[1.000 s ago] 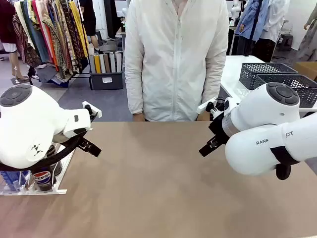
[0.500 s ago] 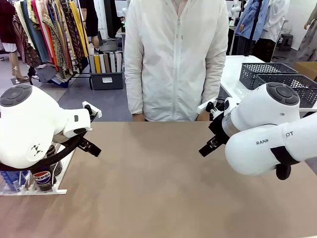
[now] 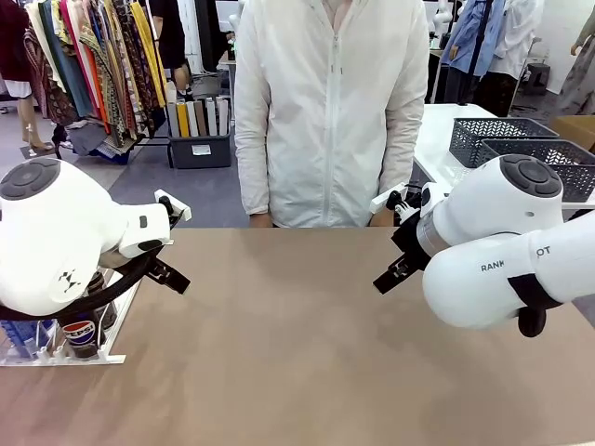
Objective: Retrieve and store the cans from the dispenser.
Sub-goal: Pick up one can from the Automatic Can Dispenser and place it in the middle of the table.
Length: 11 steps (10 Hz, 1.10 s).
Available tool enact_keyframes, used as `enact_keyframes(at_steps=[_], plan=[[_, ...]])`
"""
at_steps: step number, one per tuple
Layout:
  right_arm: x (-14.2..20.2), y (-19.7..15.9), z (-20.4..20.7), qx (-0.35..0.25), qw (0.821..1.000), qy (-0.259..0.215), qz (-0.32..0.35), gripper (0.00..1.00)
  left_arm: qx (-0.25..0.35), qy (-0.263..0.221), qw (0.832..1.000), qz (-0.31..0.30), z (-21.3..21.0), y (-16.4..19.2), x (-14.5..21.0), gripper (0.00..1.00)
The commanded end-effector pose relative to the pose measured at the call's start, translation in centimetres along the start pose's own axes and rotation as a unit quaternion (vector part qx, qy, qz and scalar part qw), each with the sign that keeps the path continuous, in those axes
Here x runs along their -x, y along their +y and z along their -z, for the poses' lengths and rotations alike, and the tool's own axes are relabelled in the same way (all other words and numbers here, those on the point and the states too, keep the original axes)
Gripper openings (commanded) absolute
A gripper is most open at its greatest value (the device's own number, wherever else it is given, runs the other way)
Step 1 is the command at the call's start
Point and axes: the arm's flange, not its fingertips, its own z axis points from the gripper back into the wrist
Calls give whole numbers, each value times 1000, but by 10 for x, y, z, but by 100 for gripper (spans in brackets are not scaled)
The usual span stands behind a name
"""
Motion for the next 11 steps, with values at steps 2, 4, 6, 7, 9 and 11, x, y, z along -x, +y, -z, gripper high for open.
enact_keyframes(at_steps=[2,4,6,7,9,11], plan=[[0,0,0,0,1000,0,0,100,0,0,1000,0,0,0,0,100],[0,0,0,0,1000,0,0,100,0,0,1000,0,0,0,0,100],[0,0,0,0,1000,0,0,100,0,0,1000,0,0,0,0,100],[0,0,0,0,1000,0,0,100,0,0,1000,0,0,0,0,100],[0,0,0,0,1000,0,0,100,0,0,1000,0,0,0,0,100],[0,-10,-7,-52,995,57,58,100,67,46,997,-3,-12,-3,1,100]])
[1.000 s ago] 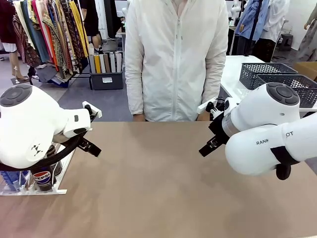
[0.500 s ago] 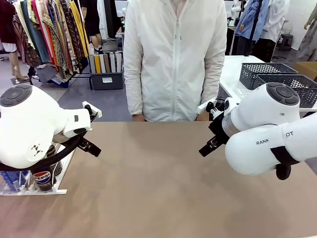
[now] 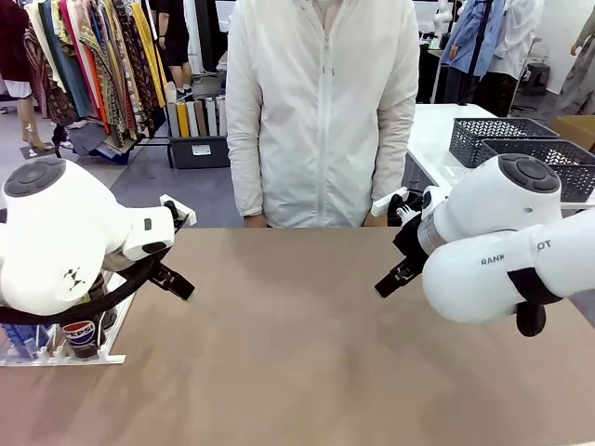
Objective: Retrieve and store the cans from the dispenser.
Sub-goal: Pick up one can from the Automatic Can Dispenser and place it in the middle of the table.
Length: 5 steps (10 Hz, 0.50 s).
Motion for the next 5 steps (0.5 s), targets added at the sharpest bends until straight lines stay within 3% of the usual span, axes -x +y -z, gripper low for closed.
enact_keyframes(at_steps=[1,2,3,4,5], plan=[[-9,-13,-18,-82,991,58,85,100,99,47,994,-23,-27,5,-3,100],[-16,-19,-26,-98,975,95,177,100,112,91,985,-99,-42,1,-8,100],[-18,-29,-39,-148,960,78,224,100,149,93,976,-125,-65,5,-8,100],[-13,-40,-56,-232,946,58,218,100,202,88,964,-147,-88,15,-6,100],[1,-55,-83,-356,916,21,182,100,264,65,947,-170,-117,34,0,100]])
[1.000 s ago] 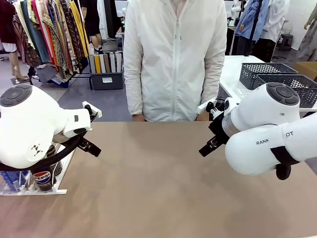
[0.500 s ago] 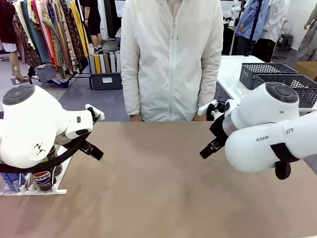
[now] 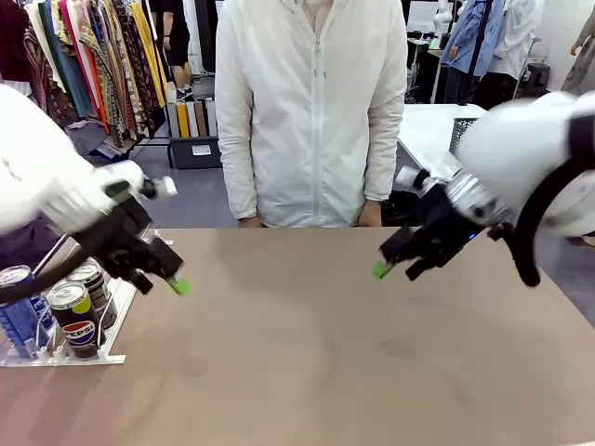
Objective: Retrieve and store the cans from the dispenser.
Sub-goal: Pick up one can from the Automatic Can Dispenser and place it in the middle of the table.
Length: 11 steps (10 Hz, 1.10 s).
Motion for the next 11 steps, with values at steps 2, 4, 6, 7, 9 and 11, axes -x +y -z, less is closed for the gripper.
enact_keyframes(at_steps=[2,4,6,7,9,11], plan=[[49,-52,-98,-262,959,-95,-52,100,193,-109,973,-60,-110,58,42,100],[93,-100,-147,-276,938,-211,-9,100,271,-259,918,-132,-167,119,97,100],[147,-154,-171,-288,898,-326,58,100,291,-394,845,-215,-186,180,175,100],[173,-175,-175,-296,877,-367,90,100,289,-421,819,-263,-183,200,204,100],[204,-202,-177,-290,855,-407,142,100,267,-436,797,-321,-171,220,236,100],[200,-200,-170,-282,862,-403,124,100,242,-431,800,-340,-168,224,232,100]])
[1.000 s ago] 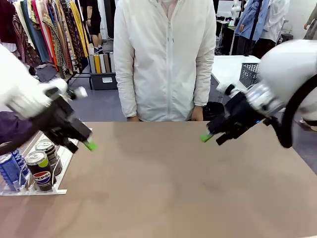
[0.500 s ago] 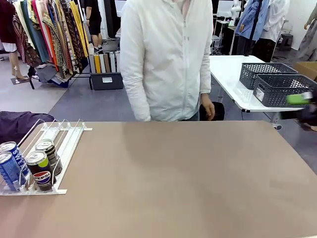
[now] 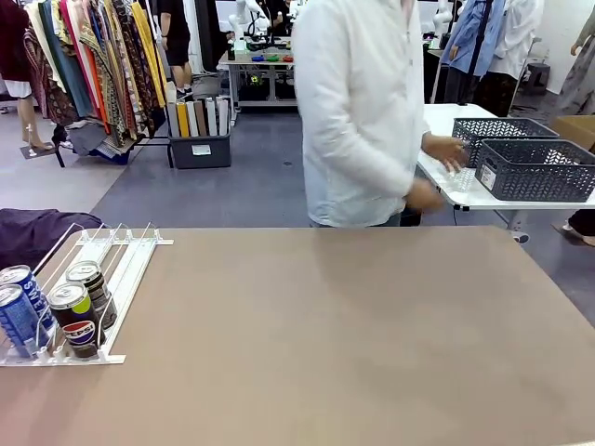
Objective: Retrieve and store the cans from the dispenser.
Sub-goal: Pick up one can from the Automatic Can Dispenser and place it in the middle of the table.
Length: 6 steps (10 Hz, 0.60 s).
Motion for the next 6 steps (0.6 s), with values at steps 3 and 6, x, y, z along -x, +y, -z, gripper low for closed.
enact_keyframes(at_steps=[3,6], plan=[[-1,6,-3,3,1000,0,4,100,13,1,1000,5,-8,-5,3,100],[-1,6,-3,3,1000,0,4,100,13,1,1000,5,-8,-5,3,100]])
